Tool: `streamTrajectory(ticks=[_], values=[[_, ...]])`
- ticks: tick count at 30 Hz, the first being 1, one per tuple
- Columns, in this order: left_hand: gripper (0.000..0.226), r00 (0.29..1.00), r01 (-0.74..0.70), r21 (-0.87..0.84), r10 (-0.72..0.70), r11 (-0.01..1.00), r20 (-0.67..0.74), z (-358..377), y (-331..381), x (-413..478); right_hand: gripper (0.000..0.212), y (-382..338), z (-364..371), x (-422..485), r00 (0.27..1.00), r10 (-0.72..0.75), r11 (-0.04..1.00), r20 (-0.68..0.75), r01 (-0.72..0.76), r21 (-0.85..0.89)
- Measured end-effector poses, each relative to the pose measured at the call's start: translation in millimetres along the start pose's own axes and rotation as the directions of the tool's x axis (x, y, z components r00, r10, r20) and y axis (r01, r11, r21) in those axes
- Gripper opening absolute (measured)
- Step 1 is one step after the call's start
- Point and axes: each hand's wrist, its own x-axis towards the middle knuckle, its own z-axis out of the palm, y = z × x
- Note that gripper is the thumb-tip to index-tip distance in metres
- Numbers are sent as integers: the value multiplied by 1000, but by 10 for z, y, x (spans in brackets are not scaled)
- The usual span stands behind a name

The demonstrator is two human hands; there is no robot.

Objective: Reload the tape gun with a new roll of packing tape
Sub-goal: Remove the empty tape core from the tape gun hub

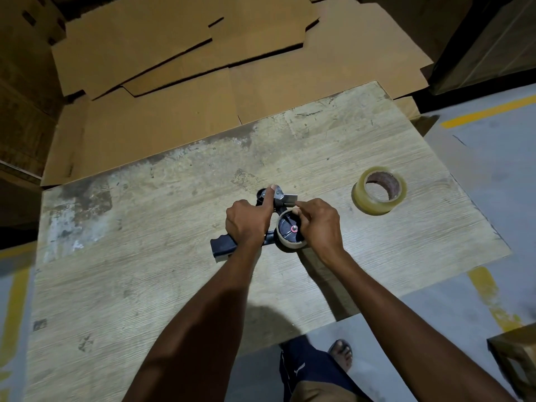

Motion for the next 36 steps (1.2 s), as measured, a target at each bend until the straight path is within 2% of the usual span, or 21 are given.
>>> streamTrajectory(ticks=[6, 12, 19, 25, 28, 30, 36], values=[[96, 1000, -3, 19, 3, 1000, -9, 7, 8, 3, 27, -29, -8, -20, 991, -101, 973, 92, 117, -197], [96, 1000, 19, 33, -19, 999, 1, 1, 32, -1, 34, -50, 21, -60, 986, -163, 961, 33, 166, -221], [99, 1000, 24, 57, -25, 998, 6, -16, 54, -4, 38, -75, -32, -39, 985, -154, 960, 82, 168, -226], [99, 1000, 26, 44, -26, 999, 17, -31, 50, -10, 23, -44, -254, -187, 967, -255, 953, 16, 254, -165], [101, 999, 35, 35, -35, 999, -1, -22, 49, -18, 9, -46, -217, -458, 941, -329, 929, 83, 338, -149], [99, 999, 37, 31, -37, 999, -13, -22, 49, -27, 13, -48, -140, -582, 941, -322, 929, 108, 336, -155], [95, 998, 53, 6, -52, 999, -30, -16, 59, -51, 18, -245, -9, -670, 970, -236, 942, 51, 242, -232]])
